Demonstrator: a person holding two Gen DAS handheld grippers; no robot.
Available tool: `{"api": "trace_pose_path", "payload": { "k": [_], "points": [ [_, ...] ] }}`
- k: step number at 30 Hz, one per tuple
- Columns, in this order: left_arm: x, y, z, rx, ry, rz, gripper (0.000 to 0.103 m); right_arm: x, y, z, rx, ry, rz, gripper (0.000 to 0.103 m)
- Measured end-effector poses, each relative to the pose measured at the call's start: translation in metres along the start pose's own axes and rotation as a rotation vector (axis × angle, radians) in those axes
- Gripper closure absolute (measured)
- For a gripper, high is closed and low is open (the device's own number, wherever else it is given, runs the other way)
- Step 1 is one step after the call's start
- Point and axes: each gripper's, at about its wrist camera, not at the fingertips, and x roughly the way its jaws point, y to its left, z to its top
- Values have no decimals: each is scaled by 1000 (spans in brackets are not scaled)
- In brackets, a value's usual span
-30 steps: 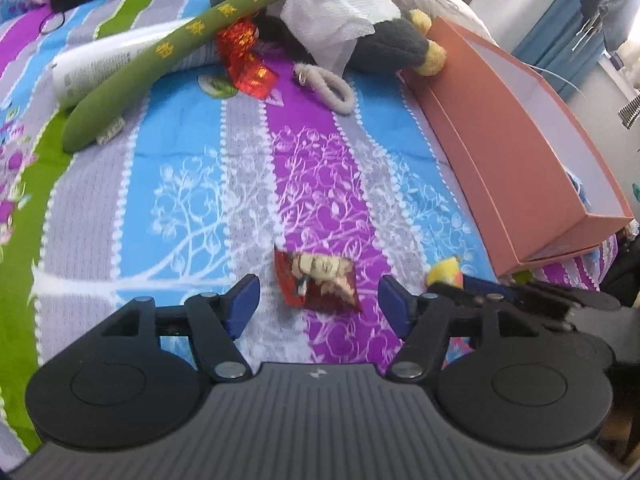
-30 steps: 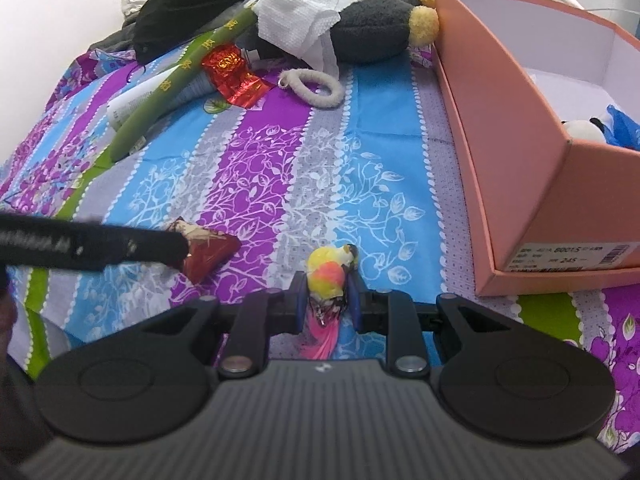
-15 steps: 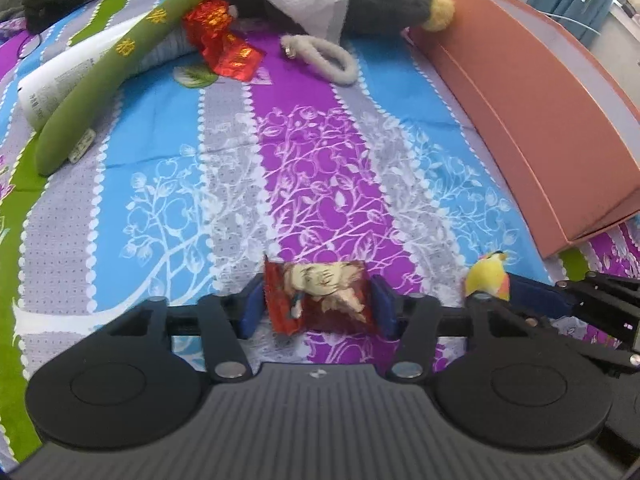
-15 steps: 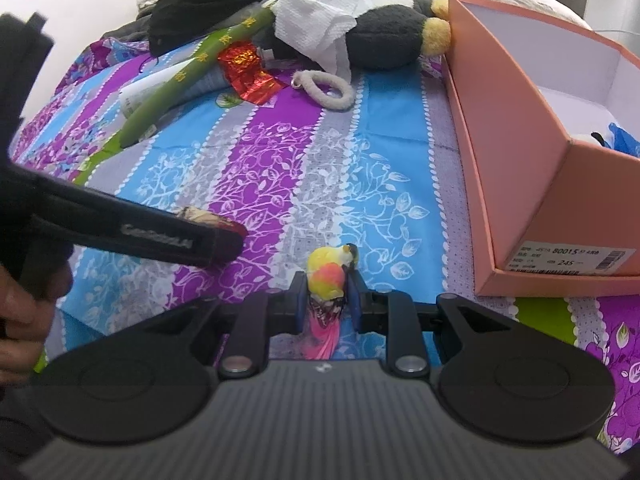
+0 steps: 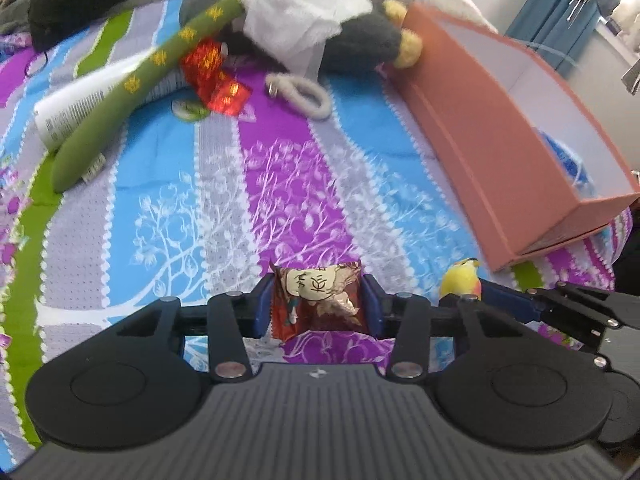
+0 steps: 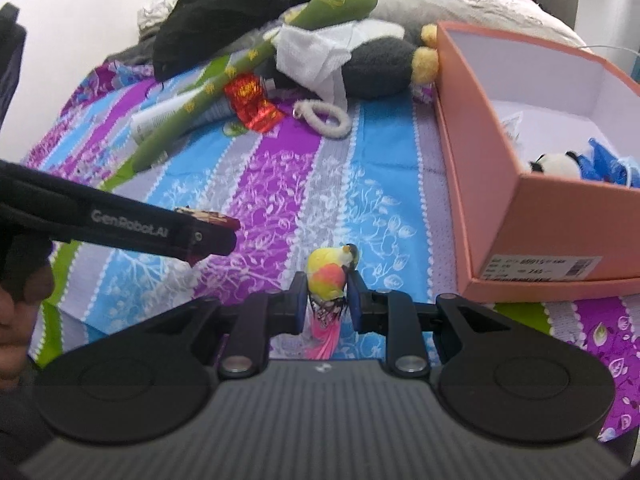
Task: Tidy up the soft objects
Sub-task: 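Move both held items over the orange box and open both tools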
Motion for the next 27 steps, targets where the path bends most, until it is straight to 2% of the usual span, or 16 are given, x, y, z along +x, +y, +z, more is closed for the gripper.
{"api": "trace_pose_path", "payload": {
  "k": [9, 14, 20, 27],
  "points": [
    [-47, -15, 25, 8, -90, -43, 52, -33, -14, 22, 55, -98, 1, 78],
    [-69, -29, 44, 33, -147, -61, 52, -57, -25, 40, 70, -180, -14, 78],
    [-90, -53, 77, 60, -227, -98, 52, -89, -47, 72, 77, -295, -59, 78],
    [-103, -93, 120, 89, -295, -184, 52, -118, -74, 112, 74, -422, -132, 78]
  ]
}}
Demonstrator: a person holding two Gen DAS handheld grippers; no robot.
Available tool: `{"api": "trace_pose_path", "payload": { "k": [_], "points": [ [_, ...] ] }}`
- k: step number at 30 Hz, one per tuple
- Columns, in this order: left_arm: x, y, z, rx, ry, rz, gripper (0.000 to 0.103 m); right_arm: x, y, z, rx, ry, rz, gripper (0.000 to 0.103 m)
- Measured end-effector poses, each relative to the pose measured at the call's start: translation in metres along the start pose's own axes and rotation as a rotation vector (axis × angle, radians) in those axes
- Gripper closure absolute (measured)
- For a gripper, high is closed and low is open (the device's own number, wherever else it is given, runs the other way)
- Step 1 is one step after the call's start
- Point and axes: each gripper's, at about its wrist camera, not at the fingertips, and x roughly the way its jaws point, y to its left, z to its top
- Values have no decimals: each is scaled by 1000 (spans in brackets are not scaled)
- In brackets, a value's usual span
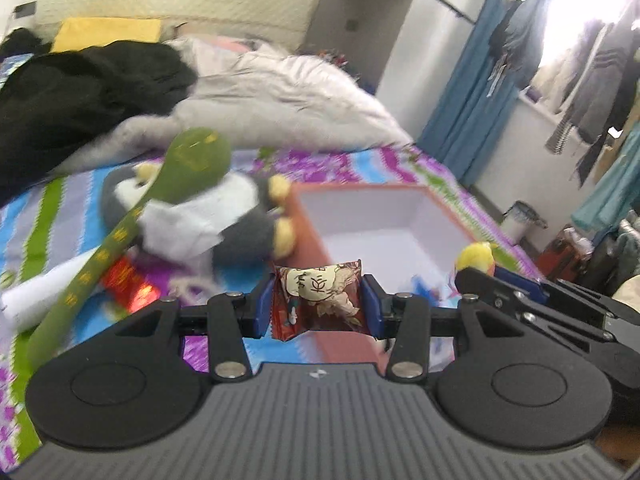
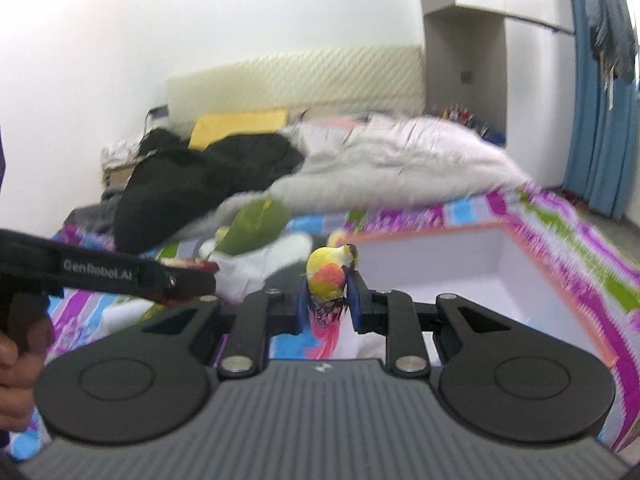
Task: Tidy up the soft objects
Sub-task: 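Move both held items over the orange box and open both tools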
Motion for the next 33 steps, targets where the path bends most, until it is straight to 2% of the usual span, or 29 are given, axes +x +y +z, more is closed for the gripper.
{"api": "trace_pose_path", "payload": {
  "k": [7, 14, 19, 28, 33],
  "points": [
    [39, -31, 29, 2, 28, -77, 52, 15, -41, 22, 38, 2, -63, 78],
    [99, -70, 42, 66, 101, -111, 52, 43, -93, 26, 105, 110, -119, 78],
    [154, -80, 38, 61, 212, -117, 52, 68, -122, 7, 154, 225, -148, 78],
    [217, -81, 16, 91, 354, -75, 52, 98, -150, -39, 191, 387, -176, 78],
    [229, -77, 9, 100, 377, -56, 52, 100, -152, -51, 197, 414, -185, 78]
  ]
}}
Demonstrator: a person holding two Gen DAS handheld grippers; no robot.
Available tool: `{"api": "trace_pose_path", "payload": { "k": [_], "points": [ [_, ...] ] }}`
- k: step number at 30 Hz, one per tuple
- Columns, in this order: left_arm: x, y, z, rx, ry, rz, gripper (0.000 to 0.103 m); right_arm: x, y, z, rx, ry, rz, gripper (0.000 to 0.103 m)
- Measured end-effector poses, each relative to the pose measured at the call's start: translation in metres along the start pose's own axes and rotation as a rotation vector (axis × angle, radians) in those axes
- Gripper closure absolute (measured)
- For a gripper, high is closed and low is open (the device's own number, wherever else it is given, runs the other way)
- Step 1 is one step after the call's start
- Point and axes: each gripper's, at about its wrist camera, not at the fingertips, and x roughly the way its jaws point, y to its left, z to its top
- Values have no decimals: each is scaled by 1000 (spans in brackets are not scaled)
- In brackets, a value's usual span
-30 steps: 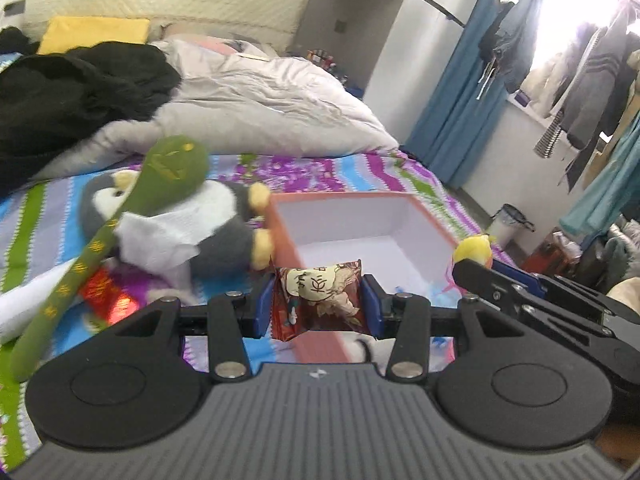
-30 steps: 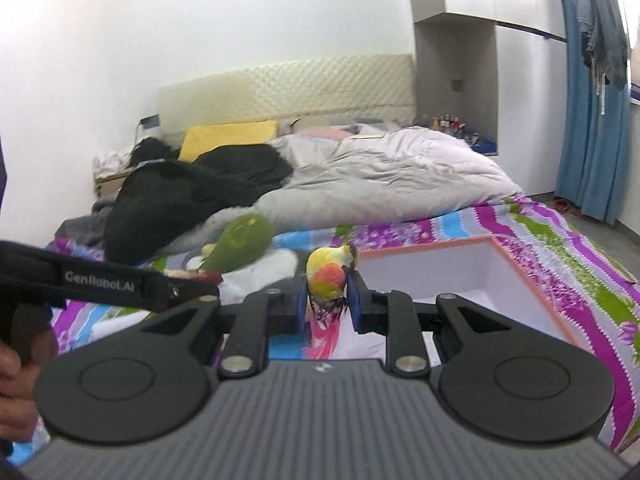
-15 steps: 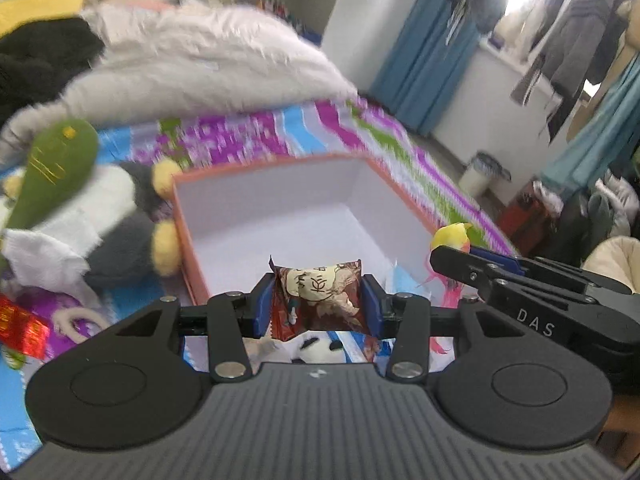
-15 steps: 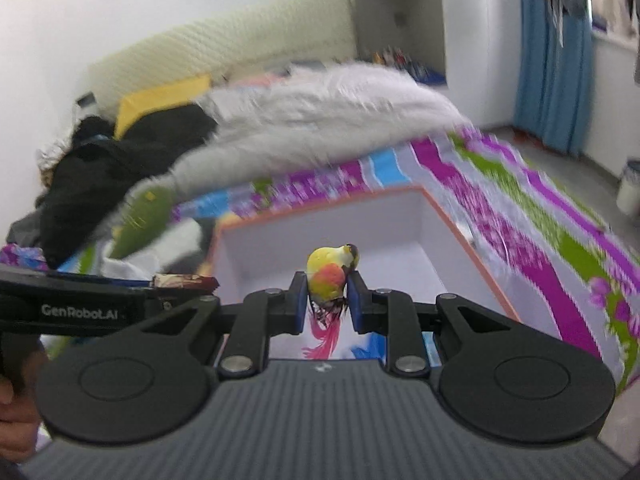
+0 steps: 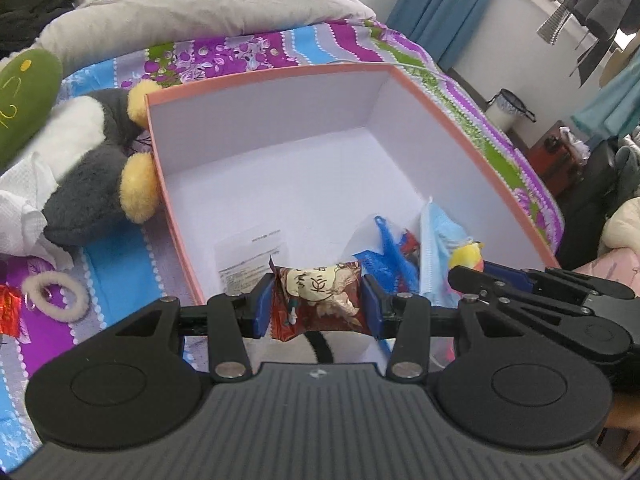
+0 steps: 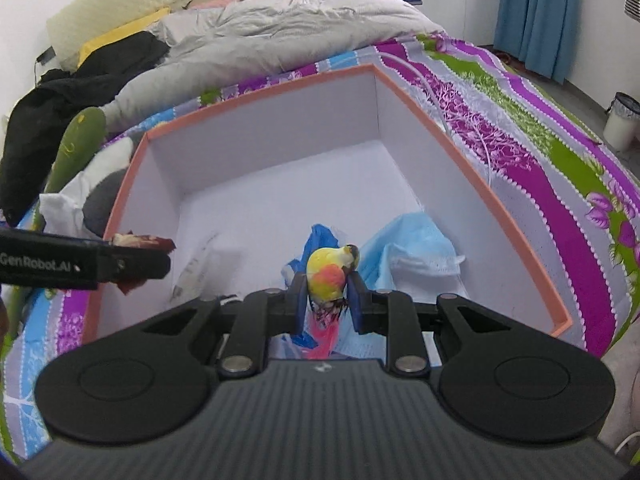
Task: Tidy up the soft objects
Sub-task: 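Move both held items over the orange box and open both tools, then withdraw both open tools from the box back toward the pile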
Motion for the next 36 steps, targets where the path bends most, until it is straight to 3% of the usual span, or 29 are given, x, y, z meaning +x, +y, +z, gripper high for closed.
{"api": "trace_pose_path", "payload": {
  "k": [6, 9, 12, 25, 36],
  "points": [
    [-4, 1, -1, 12, 2, 17, 49, 1, 3, -2, -6, 5, -3, 76],
    [-7, 2, -2, 15, -3, 4, 47, -1, 4, 0, -9, 2, -16, 63],
    [-17, 1, -3, 19, -24, 5, 47, -8, 5, 1, -4, -20, -4, 62],
    [-106, -10, -18, 92, -243, 27, 47, -79, 30, 5, -24, -237, 68, 62],
    [-166, -5, -58, 81, -347, 21, 47, -122, 64, -11, -84, -346, 140, 62]
  ]
}}
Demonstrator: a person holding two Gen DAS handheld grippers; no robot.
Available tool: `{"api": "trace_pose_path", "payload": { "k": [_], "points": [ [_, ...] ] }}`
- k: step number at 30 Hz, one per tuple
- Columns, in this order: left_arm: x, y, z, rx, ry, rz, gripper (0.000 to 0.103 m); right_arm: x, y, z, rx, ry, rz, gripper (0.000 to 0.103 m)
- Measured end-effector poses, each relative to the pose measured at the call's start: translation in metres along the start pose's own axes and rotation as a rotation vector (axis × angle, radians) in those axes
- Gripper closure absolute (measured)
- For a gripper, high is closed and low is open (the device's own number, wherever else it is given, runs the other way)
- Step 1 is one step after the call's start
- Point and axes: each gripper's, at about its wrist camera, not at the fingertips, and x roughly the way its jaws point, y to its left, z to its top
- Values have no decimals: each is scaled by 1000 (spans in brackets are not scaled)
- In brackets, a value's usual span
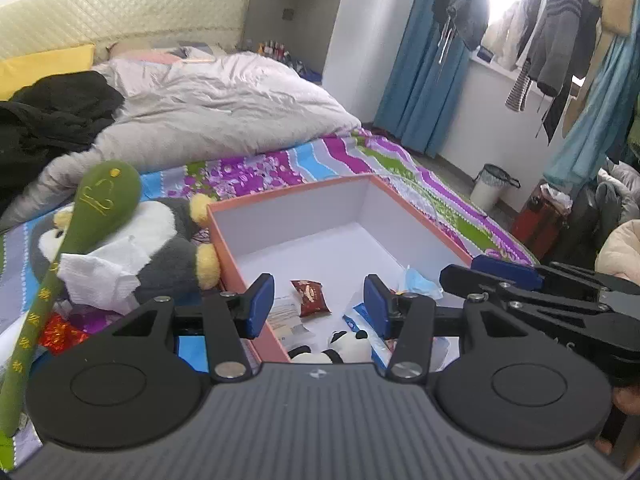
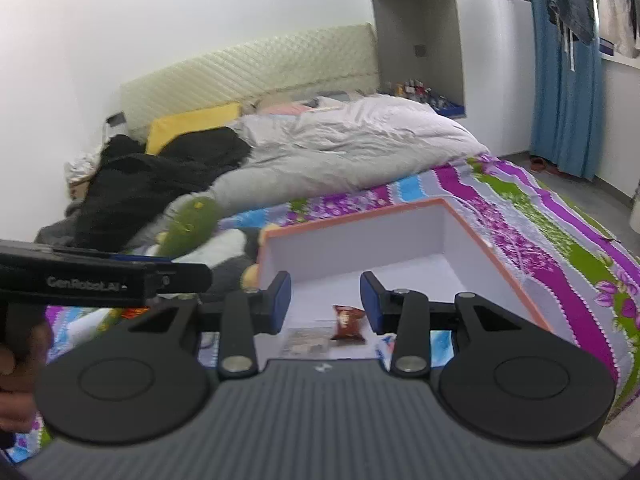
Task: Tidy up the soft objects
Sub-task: 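Withdraw both open tools from the box back toward the pile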
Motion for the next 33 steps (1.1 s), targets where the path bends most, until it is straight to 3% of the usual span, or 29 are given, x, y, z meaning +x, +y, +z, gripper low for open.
{"api": "trace_pose_path", "payload": {
  "k": [10, 24, 33],
  "points": [
    [-52, 26, -37, -85, -31, 41, 47, -22, 32, -15, -16, -41, 81, 62],
    [-92, 62, -97, -155, -8, 149, 47, -29, 78, -50, -64, 12, 145, 62],
    [-110, 81, -122, -173, 11, 178, 47, -31, 107, -72, -96, 63, 168, 62]
  ]
}}
